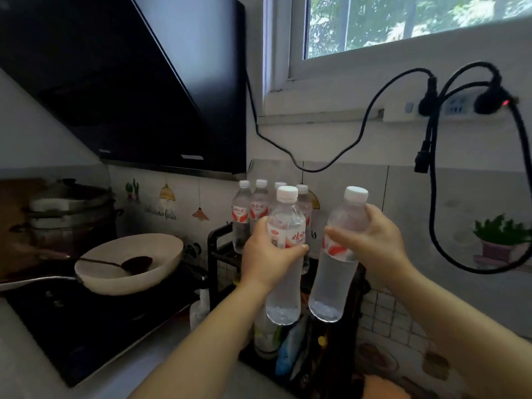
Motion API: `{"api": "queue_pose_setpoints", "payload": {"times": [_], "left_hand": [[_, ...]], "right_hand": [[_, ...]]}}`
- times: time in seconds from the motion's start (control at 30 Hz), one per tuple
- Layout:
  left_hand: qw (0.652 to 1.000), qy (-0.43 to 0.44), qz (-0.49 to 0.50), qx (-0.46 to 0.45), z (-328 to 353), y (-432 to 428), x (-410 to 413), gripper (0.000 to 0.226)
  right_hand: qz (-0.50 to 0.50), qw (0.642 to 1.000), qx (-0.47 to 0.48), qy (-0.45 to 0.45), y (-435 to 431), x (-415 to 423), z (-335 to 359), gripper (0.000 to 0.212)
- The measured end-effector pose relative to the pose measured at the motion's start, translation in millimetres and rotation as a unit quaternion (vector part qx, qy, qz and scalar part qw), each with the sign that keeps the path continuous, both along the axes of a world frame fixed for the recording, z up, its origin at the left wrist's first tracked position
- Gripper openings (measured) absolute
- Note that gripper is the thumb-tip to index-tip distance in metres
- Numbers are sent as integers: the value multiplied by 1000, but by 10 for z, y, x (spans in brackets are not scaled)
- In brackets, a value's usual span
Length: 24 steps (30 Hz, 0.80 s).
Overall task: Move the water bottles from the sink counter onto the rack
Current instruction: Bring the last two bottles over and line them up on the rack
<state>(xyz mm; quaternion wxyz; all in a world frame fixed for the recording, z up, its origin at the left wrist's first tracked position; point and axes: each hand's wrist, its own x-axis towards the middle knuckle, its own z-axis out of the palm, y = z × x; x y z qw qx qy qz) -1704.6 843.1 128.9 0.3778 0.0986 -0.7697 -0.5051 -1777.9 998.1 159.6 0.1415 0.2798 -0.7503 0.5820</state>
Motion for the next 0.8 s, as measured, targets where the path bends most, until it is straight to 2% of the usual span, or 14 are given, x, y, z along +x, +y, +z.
{"api": "queue_pose_setpoints", "payload": {"times": [0.4,0.6,0.7,0.8], "left_hand": [[986,9,-167,13,108,-796,-1039,52],[977,2,-215,19,27,-929,-1263,48],[976,6,-216,18,-13,-943,-1373,49],[977,7,-214,15,-27,-937,-1420,47]], "right_hand": [[-123,992,-12,-28,-609,-926,79,52],[-186,979,20,-83,-710,-1295,-143,70],[-187,978,21,-94,-743,-1425,-160,79],[-152,980,27,-122,-736,-1494,-151,78]]}}
